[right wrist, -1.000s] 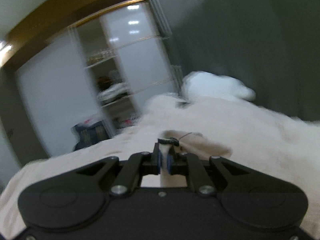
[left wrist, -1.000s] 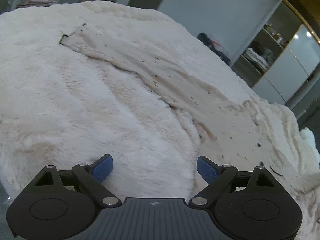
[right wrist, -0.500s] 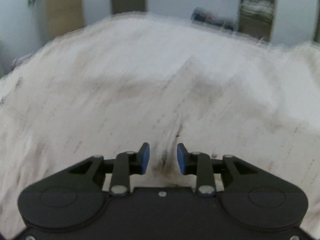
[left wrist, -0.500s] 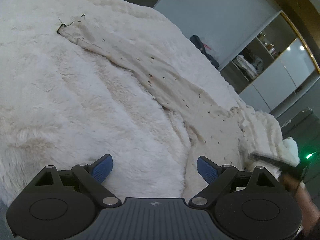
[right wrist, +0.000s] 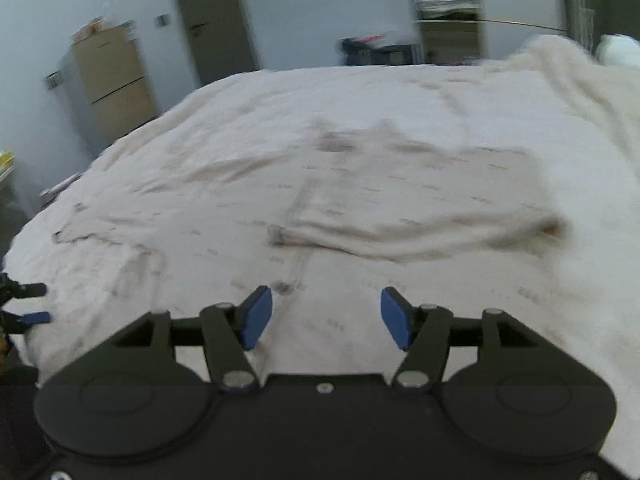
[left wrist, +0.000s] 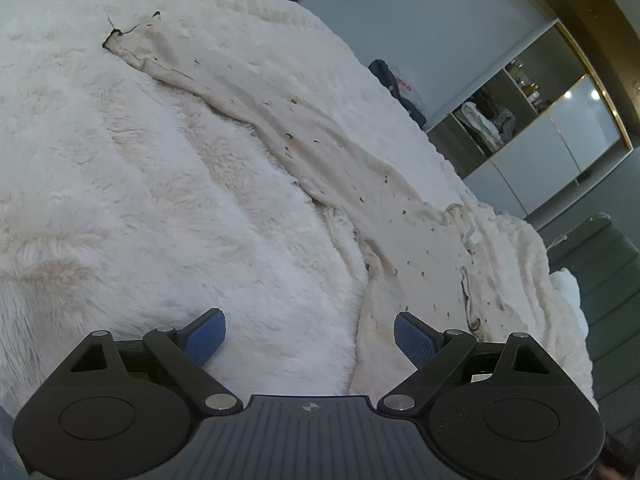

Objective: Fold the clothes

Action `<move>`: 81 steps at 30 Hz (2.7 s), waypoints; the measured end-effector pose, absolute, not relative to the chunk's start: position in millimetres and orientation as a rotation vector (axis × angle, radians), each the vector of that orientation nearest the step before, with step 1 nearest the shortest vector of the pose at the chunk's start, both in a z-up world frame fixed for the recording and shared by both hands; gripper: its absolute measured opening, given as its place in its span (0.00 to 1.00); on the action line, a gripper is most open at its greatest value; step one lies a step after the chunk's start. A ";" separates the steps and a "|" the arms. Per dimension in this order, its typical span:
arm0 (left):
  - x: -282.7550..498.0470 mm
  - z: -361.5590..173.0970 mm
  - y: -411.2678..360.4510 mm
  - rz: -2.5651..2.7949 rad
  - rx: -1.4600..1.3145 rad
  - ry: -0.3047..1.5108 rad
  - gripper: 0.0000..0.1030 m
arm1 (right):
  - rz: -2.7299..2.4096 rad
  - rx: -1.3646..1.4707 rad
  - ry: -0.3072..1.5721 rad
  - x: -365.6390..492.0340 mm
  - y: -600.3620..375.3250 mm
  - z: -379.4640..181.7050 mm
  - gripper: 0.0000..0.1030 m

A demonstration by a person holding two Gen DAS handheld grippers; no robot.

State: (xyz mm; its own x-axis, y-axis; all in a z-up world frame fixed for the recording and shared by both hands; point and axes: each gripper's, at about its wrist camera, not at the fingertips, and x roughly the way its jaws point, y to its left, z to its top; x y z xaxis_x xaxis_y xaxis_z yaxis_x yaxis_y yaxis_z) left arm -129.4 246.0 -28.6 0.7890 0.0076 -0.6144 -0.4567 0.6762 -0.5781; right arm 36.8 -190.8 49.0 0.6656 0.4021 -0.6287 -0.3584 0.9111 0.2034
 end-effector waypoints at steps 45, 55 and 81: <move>308.8 -19.7 79.1 0.027 -0.393 0.930 0.33 | 0.112 0.575 0.602 -62.6 -364.4 -2.2 0.63; 313.3 -32.0 63.5 0.029 -0.307 0.952 0.03 | 0.094 0.593 0.604 -62.1 -366.2 -3.3 0.63; 222.7 -15.2 64.0 0.033 -0.337 0.925 0.01 | 0.106 0.570 0.622 -57.9 -361.6 -2.9 0.63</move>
State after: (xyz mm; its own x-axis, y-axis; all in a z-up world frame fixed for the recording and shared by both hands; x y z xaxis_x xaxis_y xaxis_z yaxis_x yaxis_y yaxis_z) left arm 222.7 64.0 -15.2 0.6050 -0.1155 -0.7878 -0.1718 0.9472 -0.2708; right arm -57.9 -361.6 -2.9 0.8129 0.2602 -0.5211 0.0734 0.8418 0.5348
